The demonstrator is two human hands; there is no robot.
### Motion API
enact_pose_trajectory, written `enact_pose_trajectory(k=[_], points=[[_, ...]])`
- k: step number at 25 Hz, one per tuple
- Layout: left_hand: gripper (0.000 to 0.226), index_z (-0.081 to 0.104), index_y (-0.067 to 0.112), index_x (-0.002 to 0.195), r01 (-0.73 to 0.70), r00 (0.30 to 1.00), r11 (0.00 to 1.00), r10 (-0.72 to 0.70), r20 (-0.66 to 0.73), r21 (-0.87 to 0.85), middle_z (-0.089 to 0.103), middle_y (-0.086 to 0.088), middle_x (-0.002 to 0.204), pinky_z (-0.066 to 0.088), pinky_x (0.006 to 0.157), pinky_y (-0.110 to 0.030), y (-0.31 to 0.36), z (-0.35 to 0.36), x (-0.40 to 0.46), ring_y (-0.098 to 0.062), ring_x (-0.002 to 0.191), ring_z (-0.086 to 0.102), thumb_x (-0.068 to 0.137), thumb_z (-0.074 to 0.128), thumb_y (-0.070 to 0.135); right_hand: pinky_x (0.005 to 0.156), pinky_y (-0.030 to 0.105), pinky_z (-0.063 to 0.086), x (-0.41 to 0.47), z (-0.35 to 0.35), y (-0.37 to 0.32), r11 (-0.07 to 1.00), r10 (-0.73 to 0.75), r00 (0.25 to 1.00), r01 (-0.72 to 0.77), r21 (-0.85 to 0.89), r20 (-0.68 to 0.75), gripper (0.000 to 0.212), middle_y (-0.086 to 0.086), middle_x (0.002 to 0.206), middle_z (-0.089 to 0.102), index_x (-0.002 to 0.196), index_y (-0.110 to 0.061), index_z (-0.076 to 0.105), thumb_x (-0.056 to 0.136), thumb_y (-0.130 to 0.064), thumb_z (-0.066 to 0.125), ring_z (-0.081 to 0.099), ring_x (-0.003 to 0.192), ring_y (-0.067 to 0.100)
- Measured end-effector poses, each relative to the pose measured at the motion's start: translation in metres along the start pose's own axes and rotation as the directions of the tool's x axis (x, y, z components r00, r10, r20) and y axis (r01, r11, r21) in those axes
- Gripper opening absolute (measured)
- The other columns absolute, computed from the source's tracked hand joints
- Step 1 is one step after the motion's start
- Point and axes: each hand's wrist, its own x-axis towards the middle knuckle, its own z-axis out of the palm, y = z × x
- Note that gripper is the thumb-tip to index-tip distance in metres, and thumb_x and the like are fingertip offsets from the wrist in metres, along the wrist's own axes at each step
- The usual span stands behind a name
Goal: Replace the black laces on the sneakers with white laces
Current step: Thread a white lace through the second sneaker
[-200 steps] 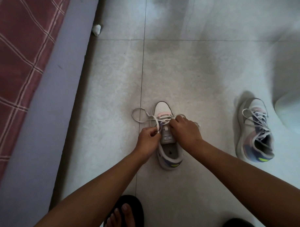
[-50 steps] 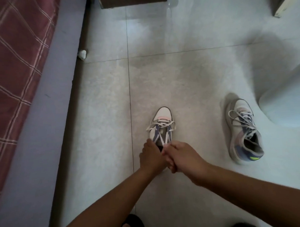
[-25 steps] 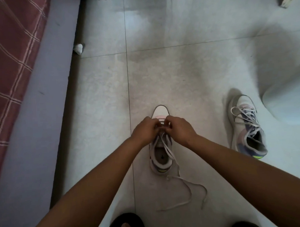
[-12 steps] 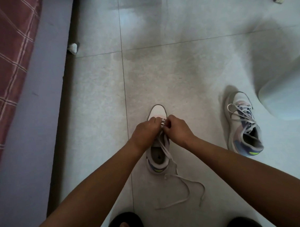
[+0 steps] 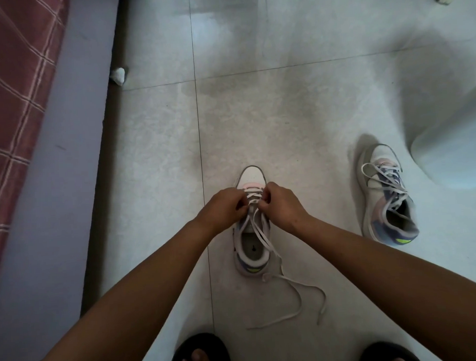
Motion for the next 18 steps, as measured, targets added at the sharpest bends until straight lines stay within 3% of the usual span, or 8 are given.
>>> enact_pose_trajectory(k=[4, 7, 9, 11, 12, 14, 16, 18], points=[[0.013, 0.06, -0.002, 0.09, -0.266, 0.943, 0.904, 0.316, -0.104, 0.336, 0.062, -0.016, 0.077, 0.036, 0.047, -0.025, 0.0, 0.004, -0.009, -0.027, 0.054, 0.058, 0.079, 0.066, -0.001, 0.063, 0.029, 0.035, -0.001, 0.002, -0.002, 0.999, -0.022, 1.0, 0.022, -0.045, -0.013, 0.008, 0.01, 0.087, 0.061, 0.085, -0.014, 0.048, 0.089, -0.017, 0.054, 0.056, 0.079, 0.026], [0.014, 0.062, 0.0, 0.09, -0.286, 0.93, 0.908, 0.34, -0.14, 0.308, 0.063, -0.015, 0.077, 0.047, 0.047, -0.028, -0.001, 0.013, -0.021, -0.026, 0.055, 0.06, 0.079, 0.07, 0.002, 0.063, 0.031, 0.036, -0.004, 0.005, -0.001, 0.999, -0.02, 1.0, 0.019, -0.028, -0.024, 0.009, 0.011, 0.089, 0.06, 0.092, -0.012, 0.046, 0.092, -0.019, 0.051, 0.056, 0.082, 0.027], [0.008, 0.061, 0.006, 0.09, -0.113, 0.973, 0.992, 0.121, -0.197, 0.054, 0.063, -0.011, 0.083, 0.048, 0.058, -0.03, 0.0, 0.013, -0.03, -0.021, 0.067, 0.06, 0.087, 0.064, 0.012, 0.062, 0.03, 0.036, -0.013, 0.009, 0.003, 0.986, 0.083, 0.997, -0.081, 0.147, -0.006, 0.021, 0.008, 0.09, 0.057, 0.103, -0.012, 0.042, 0.095, -0.03, 0.049, 0.056, 0.082, 0.025], [0.006, 0.06, 0.014, 0.091, 0.073, 0.975, 0.962, -0.125, -0.183, -0.265, 0.062, -0.004, 0.087, 0.045, 0.066, -0.024, 0.001, 0.016, -0.043, -0.013, 0.075, 0.057, 0.091, 0.059, 0.02, 0.065, 0.025, 0.038, -0.032, 0.013, 0.008, 0.923, 0.213, 0.972, -0.234, 0.305, 0.099, 0.048, 0.007, 0.1, 0.056, 0.123, -0.012, 0.034, 0.093, -0.044, 0.05, 0.056, 0.088, 0.021], [0.007, 0.058, 0.017, 0.095, 0.11, 0.968, 0.937, -0.176, -0.178, -0.331, 0.061, 0.0, 0.088, 0.044, 0.067, -0.021, 0.003, 0.019, -0.051, -0.01, 0.077, 0.056, 0.091, 0.059, 0.022, 0.063, 0.02, 0.038, -0.043, 0.015, 0.01, 0.908, 0.234, 0.958, -0.276, 0.314, 0.165, 0.059, 0.005, 0.105, 0.054, 0.13, -0.012, 0.029, 0.09, -0.048, 0.053, 0.056, 0.09, 0.019], [0.032, 0.048, 0.019, 0.118, 0.187, 0.966, 0.936, -0.23, -0.115, -0.299, 0.055, 0.003, 0.1, 0.047, 0.071, -0.024, 0.011, 0.026, -0.066, -0.012, 0.086, 0.057, 0.091, 0.056, 0.033, 0.058, 0.013, 0.038, -0.062, 0.021, 0.012, 0.944, 0.202, 0.95, -0.254, 0.211, 0.239, 0.062, 0.0, 0.103, 0.05, 0.131, -0.013, 0.027, 0.088, -0.044, 0.059, 0.056, 0.091, 0.017], [0.061, 0.024, 0.017, 0.141, 0.303, 0.953, 0.946, -0.301, 0.033, -0.112, 0.049, -0.003, 0.122, 0.047, 0.076, -0.03, 0.022, 0.035, -0.073, -0.02, 0.101, 0.057, 0.091, 0.05, 0.042, 0.064, 0.022, 0.039, -0.07, 0.024, 0.012, 0.984, 0.153, 0.965, -0.169, 0.059, 0.213, 0.042, 0.001, 0.099, 0.052, 0.116, -0.013, 0.032, 0.09, -0.033, 0.059, 0.059, 0.093, 0.022], [0.069, 0.007, 0.007, 0.148, 0.434, 0.887, 0.9, -0.433, 0.16, 0.029, 0.051, -0.013, 0.128, 0.045, 0.074, -0.033, 0.03, 0.044, -0.07, -0.026, 0.102, 0.059, 0.096, 0.041, 0.037, 0.064, 0.026, 0.035, -0.075, 0.022, 0.008, 0.991, 0.131, 0.98, -0.131, -0.011, 0.15, 0.022, 0.004, 0.093, 0.055, 0.1, -0.014, 0.034, 0.094, -0.025, 0.052, 0.058, 0.086, 0.023]])
